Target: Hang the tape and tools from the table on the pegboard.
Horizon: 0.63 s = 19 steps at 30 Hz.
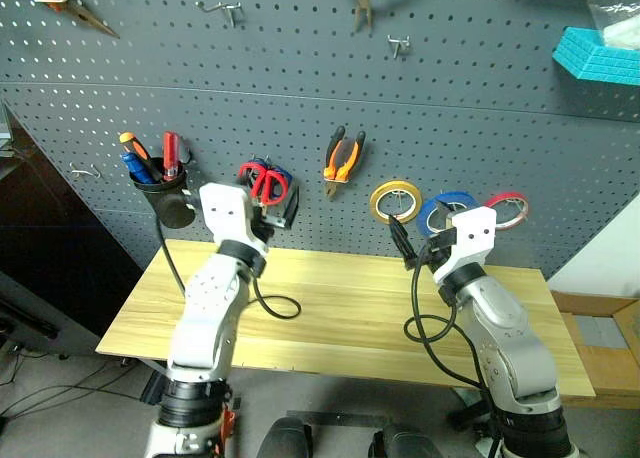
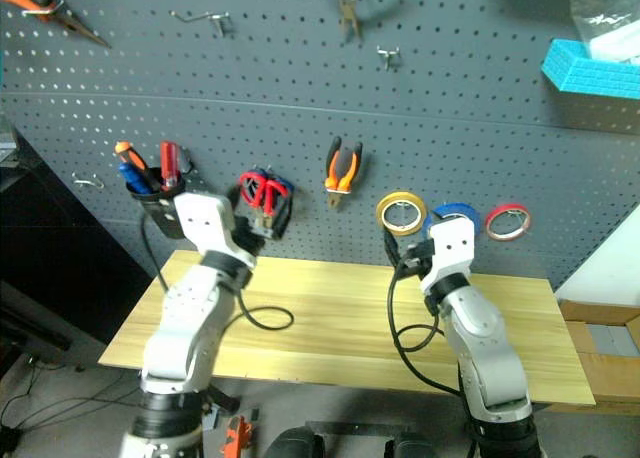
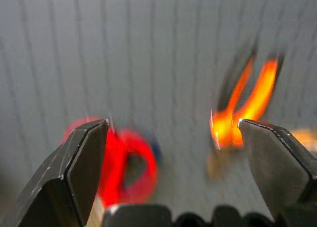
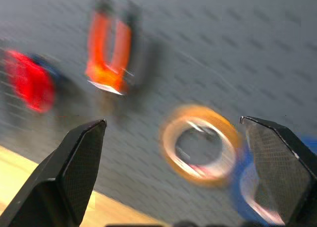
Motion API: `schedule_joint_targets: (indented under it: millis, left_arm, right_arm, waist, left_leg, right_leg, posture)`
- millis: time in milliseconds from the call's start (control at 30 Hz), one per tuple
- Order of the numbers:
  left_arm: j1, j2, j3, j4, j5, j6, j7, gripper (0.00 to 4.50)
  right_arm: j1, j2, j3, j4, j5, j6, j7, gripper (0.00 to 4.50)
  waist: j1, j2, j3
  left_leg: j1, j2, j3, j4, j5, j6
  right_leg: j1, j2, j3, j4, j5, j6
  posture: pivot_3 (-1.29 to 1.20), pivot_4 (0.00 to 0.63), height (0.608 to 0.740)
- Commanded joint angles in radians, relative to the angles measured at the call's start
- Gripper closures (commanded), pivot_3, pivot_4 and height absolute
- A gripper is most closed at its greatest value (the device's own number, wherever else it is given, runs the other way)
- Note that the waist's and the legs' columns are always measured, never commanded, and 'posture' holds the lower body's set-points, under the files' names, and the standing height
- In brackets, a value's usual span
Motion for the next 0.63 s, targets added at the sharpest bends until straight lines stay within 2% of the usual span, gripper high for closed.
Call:
schedule_joint_targets:
  millis: [33,367,633]
  left_arm:
    - [-0.003,-0.009,0.022,0.008,0.032,0.049,0.046,0.02]
    - [-0.018,0.045,0.075,0.284,0.063,-0.028,-0.015,0.02]
    - [-0.067,0.048,0.074,0.362,0.069,-0.004,-0.035,0.02]
  right_arm:
    - [0.008,0.003,-0.02,0.011,-0.039,0.021,-0.043,0.0]
    - [0.035,0.039,-0.106,0.222,-0.074,-0.001,-0.134,0.0]
    - [0.047,0.042,-0.118,0.279,-0.082,-0.051,-0.143,0.0]
  waist:
    - [-0.012,0.0,-0.001]
    - [-0.016,0.004,-0.026]
    - [-0.016,0.004,-0.027]
  left_leg:
    - [0.003,0.0,0.0,0.0,0.0,0.0]
    - [0.003,-0.001,0.0,0.0,0.0,0.001]
    - [0.002,-0.001,0.0,0.0,0.0,0.001]
  right_leg:
    - [0.003,0.0,0.0,0.0,-0.001,0.0]
    - [0.003,0.001,0.001,-0.001,-0.001,-0.001]
    - [0.003,0.001,0.001,-0.002,-0.001,-0.001]
  posture:
    - [0.06,0.019,0.74]
    - [0.07,0.0,0.74]
    - [0.05,0.0,0.74]
